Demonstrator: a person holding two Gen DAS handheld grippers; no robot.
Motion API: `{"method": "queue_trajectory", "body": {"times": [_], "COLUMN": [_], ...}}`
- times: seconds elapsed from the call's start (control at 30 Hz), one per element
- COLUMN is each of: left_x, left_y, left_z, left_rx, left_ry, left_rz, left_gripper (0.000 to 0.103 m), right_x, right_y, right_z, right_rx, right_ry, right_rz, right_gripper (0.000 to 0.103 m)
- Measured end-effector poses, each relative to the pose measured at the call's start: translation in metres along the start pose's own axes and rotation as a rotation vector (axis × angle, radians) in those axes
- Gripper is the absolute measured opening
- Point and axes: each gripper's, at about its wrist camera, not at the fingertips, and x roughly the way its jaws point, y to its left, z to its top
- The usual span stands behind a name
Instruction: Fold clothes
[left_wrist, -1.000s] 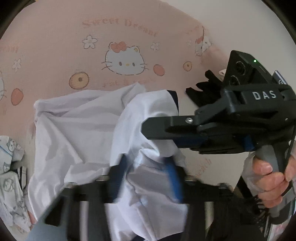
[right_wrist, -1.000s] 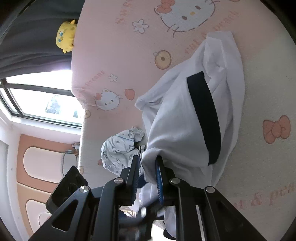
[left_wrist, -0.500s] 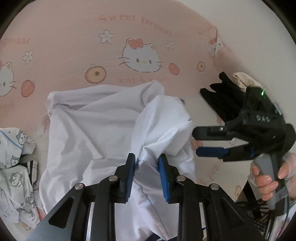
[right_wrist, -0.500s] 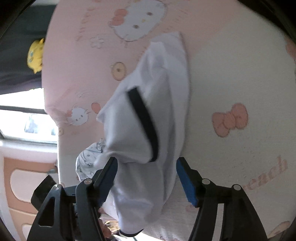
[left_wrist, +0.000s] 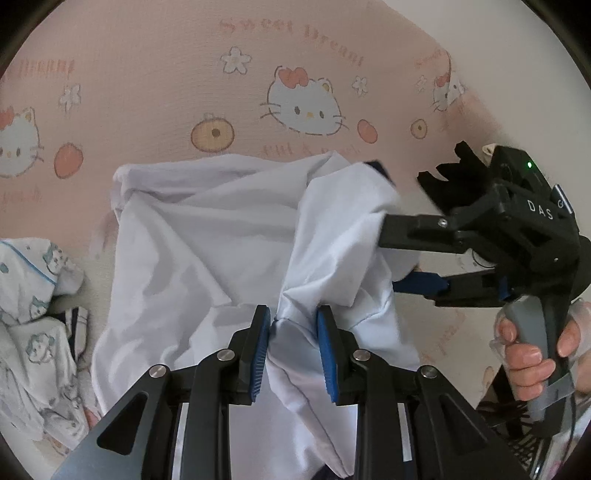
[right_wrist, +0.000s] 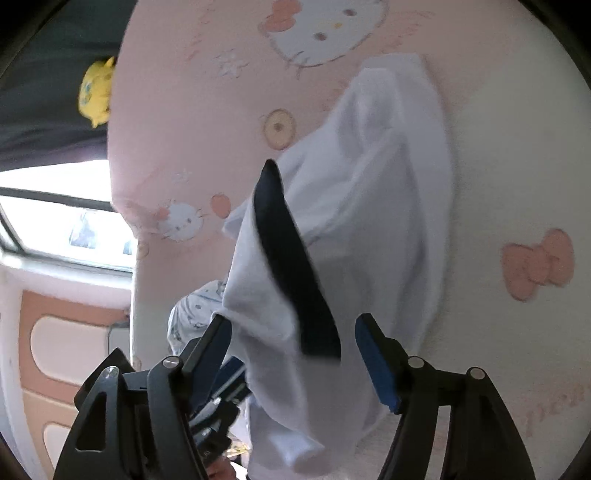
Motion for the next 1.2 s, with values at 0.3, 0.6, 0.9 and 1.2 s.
{"method": "queue_trajectory", "body": {"times": [0.3, 0.6, 0.9, 1.2], "left_x": [-0.008, -0.016, 0.014, 0.013], "left_y": [0.004, -0.037, -0.057, -0.070], "left_z": [0.003, 0.002, -0.019, -0.032], "left_rx": [-0.092, 0.029, 0.075, 0.151], "left_ry": [0.054, 0.026, 0.088, 0.070], "left_rz": [-0.112, -0.118, -0.131, -0.192], "left_gripper": [0.047, 0.071, 0.060, 0.015], "right_x": [-0.016, -0.051, -0.072, -0.102], "right_y": [0.038, 0.050, 0.040, -0.002], "right_z": [-0.005, -0.003, 0.003, 0.007], "right_rx": [-0.256, -0.286, -0.250, -0.118], "right_ry": [-0.024, -0.102, -0.128, -0.191], "right_rz": [-0.119, -0.152, -0.196, -0.239], "right_gripper": [0.023, 0.014, 0.014, 0.014]}}
